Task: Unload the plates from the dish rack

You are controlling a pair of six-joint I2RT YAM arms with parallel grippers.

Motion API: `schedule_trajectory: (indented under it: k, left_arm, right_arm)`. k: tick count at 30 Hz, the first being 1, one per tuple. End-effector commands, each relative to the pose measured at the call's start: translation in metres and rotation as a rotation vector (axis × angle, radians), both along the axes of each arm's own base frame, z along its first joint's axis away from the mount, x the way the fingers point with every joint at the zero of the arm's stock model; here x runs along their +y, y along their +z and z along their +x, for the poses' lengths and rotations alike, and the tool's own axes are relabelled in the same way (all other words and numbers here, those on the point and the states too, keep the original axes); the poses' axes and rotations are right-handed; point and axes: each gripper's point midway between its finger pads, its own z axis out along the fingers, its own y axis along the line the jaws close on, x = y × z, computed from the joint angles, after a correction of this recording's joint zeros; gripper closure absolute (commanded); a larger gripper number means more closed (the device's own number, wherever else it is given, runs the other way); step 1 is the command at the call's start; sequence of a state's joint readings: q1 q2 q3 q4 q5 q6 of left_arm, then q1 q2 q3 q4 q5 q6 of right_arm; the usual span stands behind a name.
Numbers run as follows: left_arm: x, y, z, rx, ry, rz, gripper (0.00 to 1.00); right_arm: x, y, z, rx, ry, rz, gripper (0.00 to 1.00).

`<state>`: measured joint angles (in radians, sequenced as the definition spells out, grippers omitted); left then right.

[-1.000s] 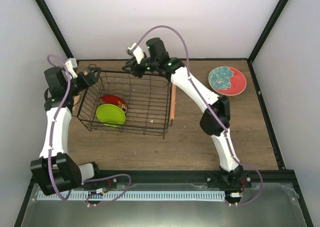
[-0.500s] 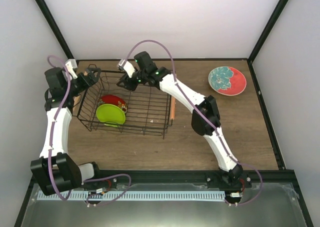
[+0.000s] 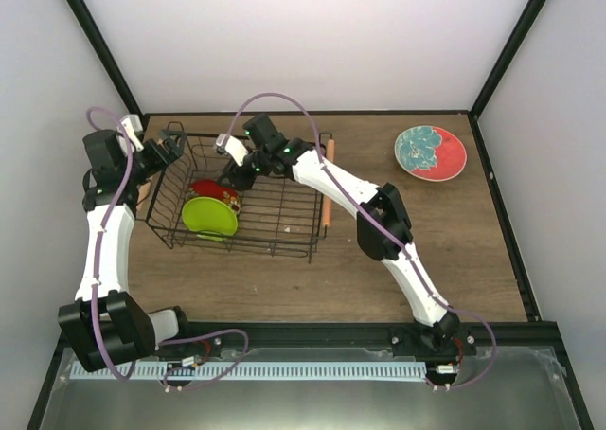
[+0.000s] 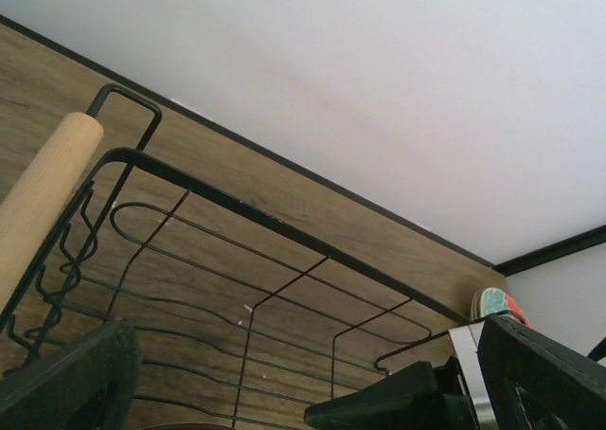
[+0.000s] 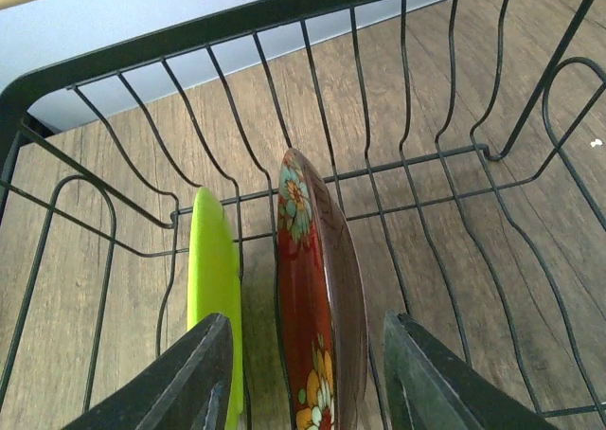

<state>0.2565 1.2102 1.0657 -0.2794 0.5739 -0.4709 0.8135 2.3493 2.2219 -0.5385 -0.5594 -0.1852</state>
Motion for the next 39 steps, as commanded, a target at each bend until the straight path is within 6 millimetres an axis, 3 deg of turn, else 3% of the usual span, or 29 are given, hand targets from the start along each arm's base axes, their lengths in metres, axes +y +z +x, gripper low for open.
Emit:
schedule_trajectory:
  k: [1, 12, 21, 24, 29, 32, 39]
  left_arm:
    - [0.006, 0.003, -0.003, -0.003, 0.032, 0.02, 0.0]
    - [0.011, 0.002, -0.001, 0.007, 0.054, 0.034, 0.0]
    - [0.008, -0.001, -0.002, 0.015, 0.037, 0.027, 0.0]
    - [0.007, -0.001, -0.001, 0.016, 0.032, 0.021, 0.0]
    - [0.005, 0.0, 0.0, 0.01, 0.028, 0.015, 0.0]
    - [0.005, -0.001, 0.0, 0.013, 0.028, 0.014, 0.0]
    - [0.005, -0.006, 0.0, 0.023, 0.025, 0.005, 0.0]
  right_arm:
    - [0.004, -0.002, -0.007, -0.012, 0.033, -0.006, 0.53]
    - [0.01, -0.032, -0.006, -0.01, 0.03, -0.048, 0.52]
    - [0.014, -0.041, 0.007, -0.031, -0.012, -0.057, 0.52]
    - [0.015, -0.042, 0.008, -0.03, -0.016, -0.057, 0.6]
    - [0.015, -0.041, 0.011, -0.036, -0.036, -0.061, 0.88]
    - [0.014, -0.036, 0.013, -0.052, -0.045, -0.061, 0.98]
    - [0.008, -0.011, 0.024, -0.136, -0.099, -0.053, 0.99]
